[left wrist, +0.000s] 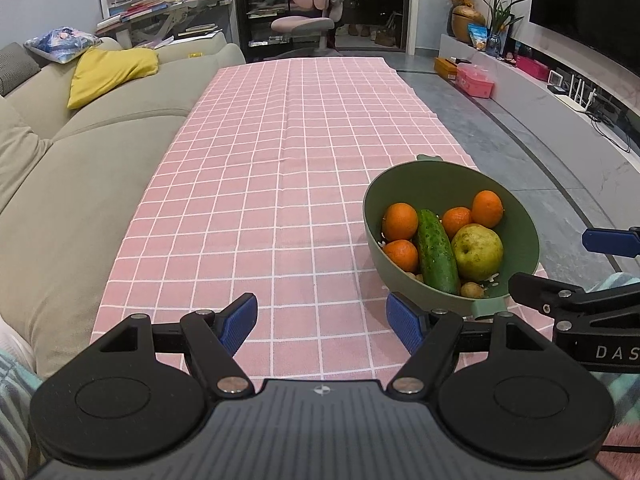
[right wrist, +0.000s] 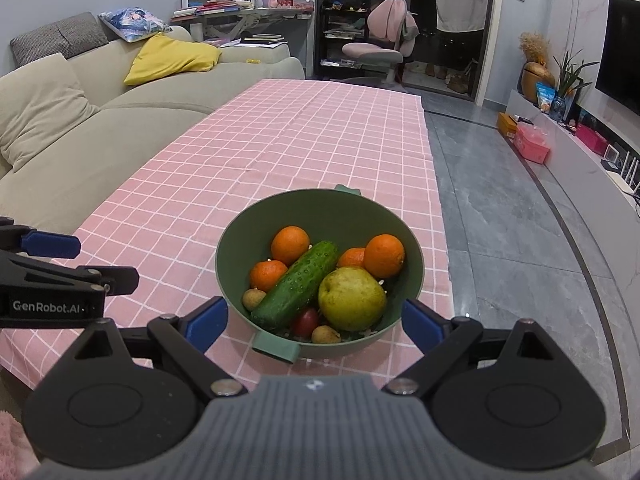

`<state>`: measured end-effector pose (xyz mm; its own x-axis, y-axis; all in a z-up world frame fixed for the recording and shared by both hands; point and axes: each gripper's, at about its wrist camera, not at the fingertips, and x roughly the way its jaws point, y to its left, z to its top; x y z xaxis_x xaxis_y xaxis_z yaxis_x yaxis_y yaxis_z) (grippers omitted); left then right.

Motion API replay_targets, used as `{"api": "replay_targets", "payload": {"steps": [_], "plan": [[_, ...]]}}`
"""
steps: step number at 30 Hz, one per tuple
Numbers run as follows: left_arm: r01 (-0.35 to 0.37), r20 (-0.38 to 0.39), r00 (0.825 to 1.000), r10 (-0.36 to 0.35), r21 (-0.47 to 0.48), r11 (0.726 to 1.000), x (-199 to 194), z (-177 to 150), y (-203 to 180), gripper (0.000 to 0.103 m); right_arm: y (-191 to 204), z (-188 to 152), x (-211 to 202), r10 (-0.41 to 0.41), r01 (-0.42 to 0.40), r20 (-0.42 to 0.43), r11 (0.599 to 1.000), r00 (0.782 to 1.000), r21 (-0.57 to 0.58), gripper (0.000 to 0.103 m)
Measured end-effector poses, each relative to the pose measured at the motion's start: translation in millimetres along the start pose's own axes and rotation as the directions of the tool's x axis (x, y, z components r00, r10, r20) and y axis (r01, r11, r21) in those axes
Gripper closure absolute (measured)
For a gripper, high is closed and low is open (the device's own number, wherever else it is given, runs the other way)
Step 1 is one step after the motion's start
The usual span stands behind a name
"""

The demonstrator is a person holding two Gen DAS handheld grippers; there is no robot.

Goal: Organize fruits

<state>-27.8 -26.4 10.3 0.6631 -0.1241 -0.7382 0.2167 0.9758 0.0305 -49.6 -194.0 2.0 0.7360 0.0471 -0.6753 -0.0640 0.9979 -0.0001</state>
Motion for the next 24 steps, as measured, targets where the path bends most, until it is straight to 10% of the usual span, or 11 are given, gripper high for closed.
{"api": "replay_targets", "payload": {"steps": [24], "plan": [[0.003, 0.001, 1.0, -0.003, -0.003, 1.0, -0.8, 1.0, -0.1, 0.017, -0.7, -1.4, 3.1, 0.001, -0.002, -0.009, 1.0, 1.0, -0.029, 0.012]]}}
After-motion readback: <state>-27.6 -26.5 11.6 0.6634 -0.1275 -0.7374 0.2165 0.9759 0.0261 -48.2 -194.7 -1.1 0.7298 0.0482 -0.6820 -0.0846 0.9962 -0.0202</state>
